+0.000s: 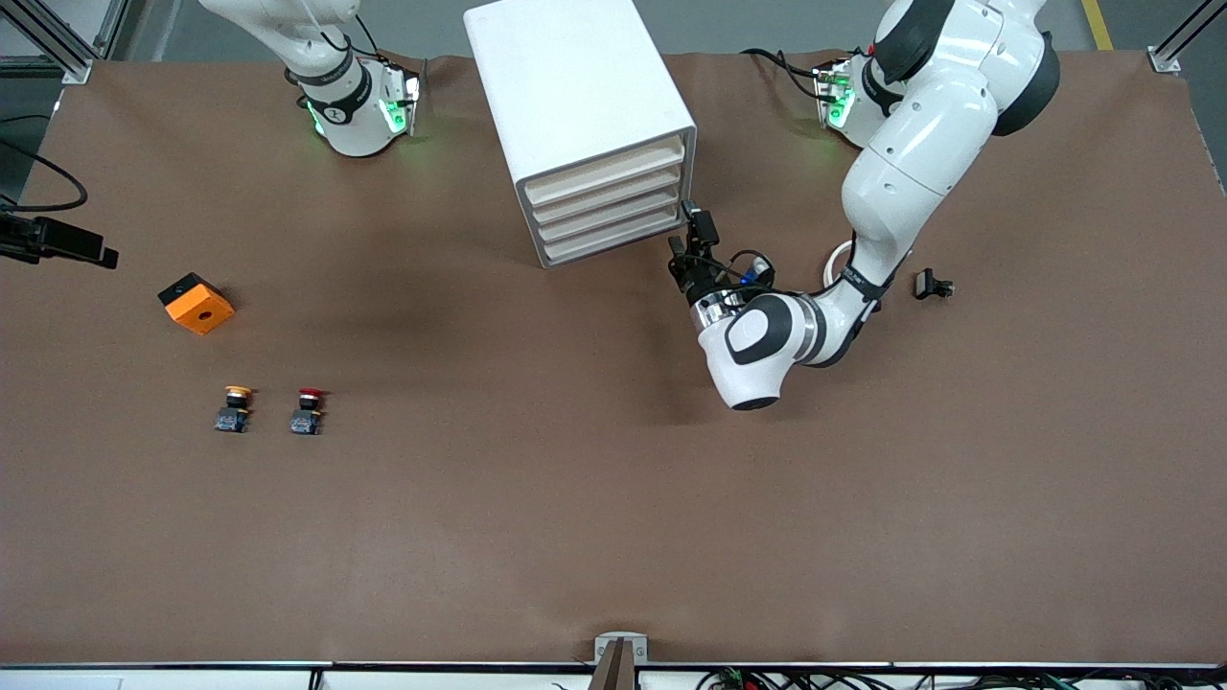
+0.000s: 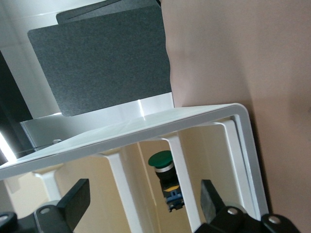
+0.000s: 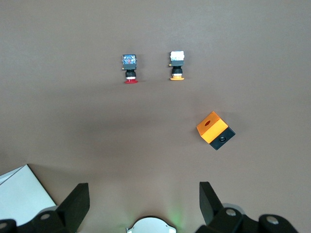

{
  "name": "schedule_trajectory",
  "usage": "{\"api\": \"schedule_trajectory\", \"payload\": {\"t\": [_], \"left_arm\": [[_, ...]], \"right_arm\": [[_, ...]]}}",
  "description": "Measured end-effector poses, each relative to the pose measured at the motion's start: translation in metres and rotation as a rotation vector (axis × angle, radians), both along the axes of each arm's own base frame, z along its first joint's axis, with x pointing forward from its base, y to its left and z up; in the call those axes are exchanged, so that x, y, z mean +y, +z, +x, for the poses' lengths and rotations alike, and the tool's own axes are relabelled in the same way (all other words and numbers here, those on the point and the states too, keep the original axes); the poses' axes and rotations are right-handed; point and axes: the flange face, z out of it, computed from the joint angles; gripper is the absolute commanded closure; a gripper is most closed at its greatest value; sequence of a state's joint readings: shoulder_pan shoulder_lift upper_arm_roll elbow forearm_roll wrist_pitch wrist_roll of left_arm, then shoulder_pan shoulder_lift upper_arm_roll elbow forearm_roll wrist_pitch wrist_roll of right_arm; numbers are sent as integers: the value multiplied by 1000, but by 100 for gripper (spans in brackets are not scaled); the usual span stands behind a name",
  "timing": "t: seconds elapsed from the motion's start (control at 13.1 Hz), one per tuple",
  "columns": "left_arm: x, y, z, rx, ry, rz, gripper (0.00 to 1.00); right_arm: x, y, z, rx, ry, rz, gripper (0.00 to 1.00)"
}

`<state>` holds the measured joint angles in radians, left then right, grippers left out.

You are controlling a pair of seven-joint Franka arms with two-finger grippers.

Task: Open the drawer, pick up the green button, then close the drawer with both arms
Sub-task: 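Grasp the drawer front edge with the left gripper, then pull the drawer open with the left gripper while the right gripper approaches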

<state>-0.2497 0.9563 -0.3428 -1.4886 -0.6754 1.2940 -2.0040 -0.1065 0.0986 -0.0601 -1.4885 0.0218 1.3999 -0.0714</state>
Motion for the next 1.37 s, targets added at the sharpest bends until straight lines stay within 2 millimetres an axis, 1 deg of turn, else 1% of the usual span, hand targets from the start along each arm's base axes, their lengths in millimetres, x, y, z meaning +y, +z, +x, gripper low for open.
{"api": "schedule_trajectory", "payload": {"t": [0.23,0.38,0.61,0.76,0.92,1.07,1.14,1.22,1.3,1.37], "left_arm": [[2,-2,7,16,0,-7,0],[3,-14,9,39,10,24,0],[0,-31,5,79,24,45,0],[-2,-34,6,97,39,62,0],[-6,-34,10,105,51,74,0],[-10,-35,9,108,52,77,0],[-13,-36,7,110,47,81,17],[-15,-38,5,114,44,84,30],[-16,-39,3,116,42,86,37],[-16,-39,3,118,41,89,37]], "right_arm": [[-3,-2,0,6,-2,-13,0],[-6,-8,3,19,-3,-27,0],[-8,-16,6,35,-3,-42,0],[-11,-19,7,41,-8,-42,0],[-22,-24,7,46,-25,-42,0],[-26,-27,8,49,-59,-47,0],[-25,-26,8,50,-101,-56,0],[-22,-25,9,48,-149,-67,0],[-17,-23,11,43,-188,-76,0],[-12,-20,12,37,-212,-82,0]]}}
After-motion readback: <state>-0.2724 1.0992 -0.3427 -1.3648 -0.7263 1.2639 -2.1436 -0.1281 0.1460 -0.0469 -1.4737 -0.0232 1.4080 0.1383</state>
